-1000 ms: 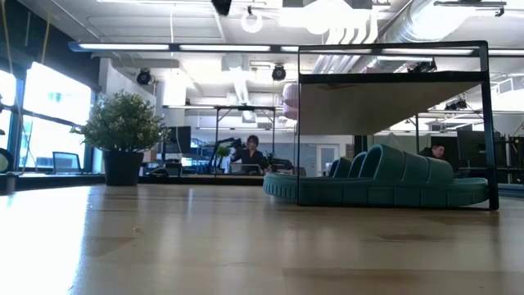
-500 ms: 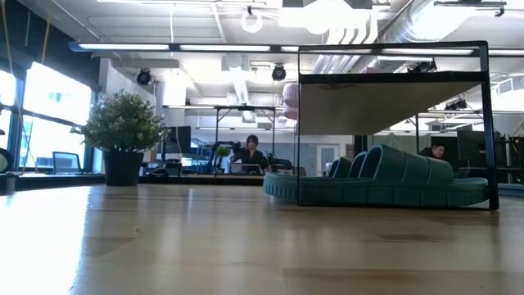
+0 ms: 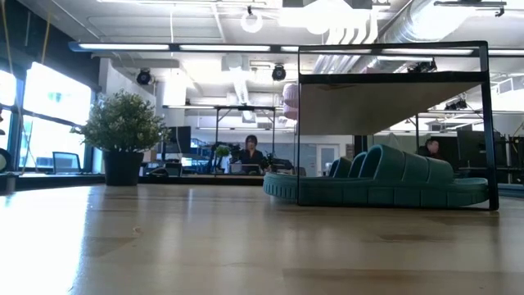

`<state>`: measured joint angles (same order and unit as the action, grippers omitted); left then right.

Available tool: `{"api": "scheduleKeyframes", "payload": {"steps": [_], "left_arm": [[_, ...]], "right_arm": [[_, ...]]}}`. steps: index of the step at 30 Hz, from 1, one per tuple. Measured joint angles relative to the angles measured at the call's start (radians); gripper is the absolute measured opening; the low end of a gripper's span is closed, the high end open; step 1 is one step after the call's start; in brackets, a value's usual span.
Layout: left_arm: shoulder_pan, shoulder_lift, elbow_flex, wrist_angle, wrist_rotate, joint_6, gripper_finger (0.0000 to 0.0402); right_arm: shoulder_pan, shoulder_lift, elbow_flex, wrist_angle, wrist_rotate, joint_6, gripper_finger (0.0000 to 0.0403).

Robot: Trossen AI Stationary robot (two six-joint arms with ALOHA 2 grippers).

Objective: Pick and place slides into the shelf
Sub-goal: Return to Home Position

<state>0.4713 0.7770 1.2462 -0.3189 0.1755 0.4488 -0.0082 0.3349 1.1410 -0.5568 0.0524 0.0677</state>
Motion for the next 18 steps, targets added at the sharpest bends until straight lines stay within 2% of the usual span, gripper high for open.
{"api": "scheduleKeyframes", "payload": {"steps": [18], "left_arm": [[0.000,-0.518,-0.403,-0.005,-0.271,-0.135,0.0046]], "right_arm": [[0.000,-0.286,-0.322,0.139,0.042,0.163,0.0000]]}}
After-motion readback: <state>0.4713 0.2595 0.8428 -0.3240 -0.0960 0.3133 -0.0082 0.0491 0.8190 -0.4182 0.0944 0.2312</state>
